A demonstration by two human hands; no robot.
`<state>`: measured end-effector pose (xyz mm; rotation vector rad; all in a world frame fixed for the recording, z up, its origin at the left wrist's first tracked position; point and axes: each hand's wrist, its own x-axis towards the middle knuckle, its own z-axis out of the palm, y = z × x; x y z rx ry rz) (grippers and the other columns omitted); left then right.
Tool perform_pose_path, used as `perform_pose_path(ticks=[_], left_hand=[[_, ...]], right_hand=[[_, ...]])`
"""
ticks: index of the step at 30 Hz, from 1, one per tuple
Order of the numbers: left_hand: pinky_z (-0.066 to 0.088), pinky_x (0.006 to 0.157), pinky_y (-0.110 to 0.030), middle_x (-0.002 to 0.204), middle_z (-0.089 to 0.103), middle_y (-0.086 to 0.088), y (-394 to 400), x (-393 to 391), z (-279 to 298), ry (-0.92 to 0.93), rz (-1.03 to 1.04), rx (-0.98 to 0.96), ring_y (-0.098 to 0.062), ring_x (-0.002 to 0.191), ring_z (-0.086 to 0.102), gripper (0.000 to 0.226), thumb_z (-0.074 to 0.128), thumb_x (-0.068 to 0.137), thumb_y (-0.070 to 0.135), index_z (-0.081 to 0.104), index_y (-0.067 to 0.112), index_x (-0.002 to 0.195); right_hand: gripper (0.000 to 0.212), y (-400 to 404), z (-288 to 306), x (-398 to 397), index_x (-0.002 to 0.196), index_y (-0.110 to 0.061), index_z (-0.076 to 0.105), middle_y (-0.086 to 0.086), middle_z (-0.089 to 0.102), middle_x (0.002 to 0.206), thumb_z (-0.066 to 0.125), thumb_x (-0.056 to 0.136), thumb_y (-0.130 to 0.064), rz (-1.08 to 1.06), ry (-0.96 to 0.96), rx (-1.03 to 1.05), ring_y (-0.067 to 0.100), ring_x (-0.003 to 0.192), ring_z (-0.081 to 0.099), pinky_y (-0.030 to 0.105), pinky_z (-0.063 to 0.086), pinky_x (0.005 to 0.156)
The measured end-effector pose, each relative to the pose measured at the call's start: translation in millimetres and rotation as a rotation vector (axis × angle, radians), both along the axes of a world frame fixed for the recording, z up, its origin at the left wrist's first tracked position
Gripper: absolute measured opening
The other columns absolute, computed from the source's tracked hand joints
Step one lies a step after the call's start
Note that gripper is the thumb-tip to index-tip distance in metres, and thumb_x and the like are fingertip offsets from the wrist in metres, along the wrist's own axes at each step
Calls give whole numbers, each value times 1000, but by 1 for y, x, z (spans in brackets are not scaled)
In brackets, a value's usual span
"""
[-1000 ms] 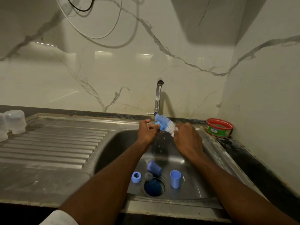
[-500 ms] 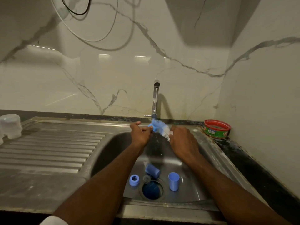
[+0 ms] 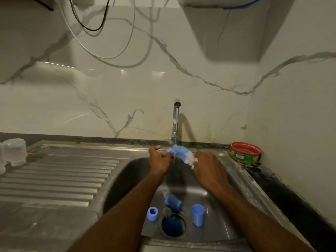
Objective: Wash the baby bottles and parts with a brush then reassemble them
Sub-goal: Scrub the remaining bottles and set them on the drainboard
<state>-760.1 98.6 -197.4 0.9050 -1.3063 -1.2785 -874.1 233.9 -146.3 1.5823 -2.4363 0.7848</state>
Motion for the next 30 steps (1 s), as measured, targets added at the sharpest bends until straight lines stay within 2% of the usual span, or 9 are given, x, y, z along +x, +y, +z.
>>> perform_pose_path(ticks=[2, 5, 8, 12, 16, 18, 21, 26, 30], left_hand=[[60, 84, -35, 119, 63, -13, -2, 5, -1, -32, 5, 1, -21, 99, 69, 59, 70, 94, 11, 35, 22, 141], [60, 76, -28, 117, 65, -12, 5, 8, 1, -54, -156, -10, -19, 97, 71, 58, 68, 95, 12, 33, 20, 140], [59, 73, -24, 119, 66, -12, 15, 3, 5, -70, -287, -48, -17, 95, 73, 57, 68, 95, 12, 33, 19, 138], [57, 68, -23, 104, 66, -3, 13, -3, 6, -99, -151, -47, -16, 93, 71, 55, 68, 96, 13, 33, 21, 139], [60, 76, -31, 121, 62, -15, 3, 1, -3, -151, -47, -2, -23, 101, 69, 64, 70, 94, 10, 31, 18, 144], [61, 81, -34, 120, 63, -12, 7, 4, -2, -145, -157, -50, -21, 100, 70, 64, 71, 93, 10, 31, 18, 142], [59, 74, -23, 113, 66, -10, 15, 4, 4, -131, -318, -120, -18, 96, 72, 60, 73, 92, 12, 33, 17, 136], [56, 68, -23, 113, 63, -11, 8, -3, 2, -97, -49, -55, -17, 93, 69, 58, 69, 95, 11, 32, 19, 139], [60, 85, -37, 114, 64, -11, -1, 2, -5, -101, -59, -2, -21, 99, 69, 63, 72, 93, 11, 31, 18, 140]], right_hand=[[27, 2, -2, 3, 122, -21, 61, 4, 62, 113, 65, 96, -28, 33, 23, -26, 16, 84, 55, 28, 41, 70], [31, -2, -1, 8, 126, -22, 58, 5, 59, 118, 65, 96, -27, 45, 65, -69, 19, 94, 60, 28, 47, 72], [41, -4, 2, 10, 131, -21, 59, 6, 61, 120, 70, 92, -26, 4, 37, -63, 21, 97, 62, 28, 42, 68], [36, 0, 3, 2, 126, -18, 61, 7, 64, 116, 70, 93, -29, -34, 2, -45, 22, 95, 63, 30, 41, 67], [34, -1, -2, 9, 125, -18, 61, 5, 64, 115, 70, 93, -26, 38, 13, 16, 19, 91, 60, 29, 45, 71], [39, -5, -2, 11, 128, -17, 59, 6, 62, 119, 72, 92, -25, 40, 15, -1, 20, 95, 60, 28, 44, 72], [41, -6, 2, 7, 129, -19, 58, 7, 61, 120, 72, 91, -28, -7, 24, -48, 20, 96, 61, 29, 42, 71], [33, -1, 2, 5, 123, -18, 61, 6, 65, 114, 70, 93, -28, -22, -9, -21, 19, 87, 59, 29, 41, 68], [40, -3, -4, 12, 129, -19, 57, 6, 60, 121, 71, 92, -29, 60, 55, 0, 21, 100, 62, 29, 45, 74]])
